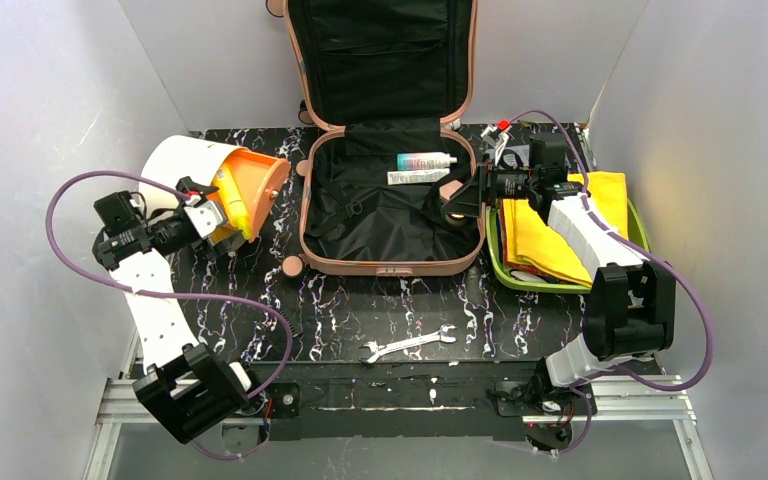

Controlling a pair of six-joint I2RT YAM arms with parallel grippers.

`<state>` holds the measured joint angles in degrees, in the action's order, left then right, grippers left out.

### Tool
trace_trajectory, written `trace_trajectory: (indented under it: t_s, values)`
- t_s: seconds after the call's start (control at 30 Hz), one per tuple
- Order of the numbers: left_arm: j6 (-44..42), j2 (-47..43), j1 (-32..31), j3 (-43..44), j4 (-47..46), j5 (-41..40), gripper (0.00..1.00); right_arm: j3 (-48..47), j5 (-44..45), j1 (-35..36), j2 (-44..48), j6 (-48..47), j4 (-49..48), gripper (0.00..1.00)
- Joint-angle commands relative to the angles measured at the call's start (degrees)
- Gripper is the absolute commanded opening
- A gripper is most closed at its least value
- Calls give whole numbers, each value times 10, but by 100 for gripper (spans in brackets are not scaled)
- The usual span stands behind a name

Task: Open, take out, and arrange the luggage
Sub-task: Place the makeup in the drawer, then adjust the makeup in the storage box.

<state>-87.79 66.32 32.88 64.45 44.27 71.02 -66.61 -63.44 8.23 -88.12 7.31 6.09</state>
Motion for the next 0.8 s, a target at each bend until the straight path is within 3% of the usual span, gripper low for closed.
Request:
trace_trajectory:
  t_s: [0.0,0.47,0.63,0.77]
  values:
    - [22,2,2,-11,-39,-57,98,-5,-14,0,10,2,-23,98]
    - [180,10,3,-68,-278,-110,98,5,-18,4,20,14,-40,98]
    - [182,2,4,-59,-251,-69,98,7,-16,4,23,16,-42,98]
    - [137,7,6,-27,-145,-27,98,6,-17,4,24,17,-42,98]
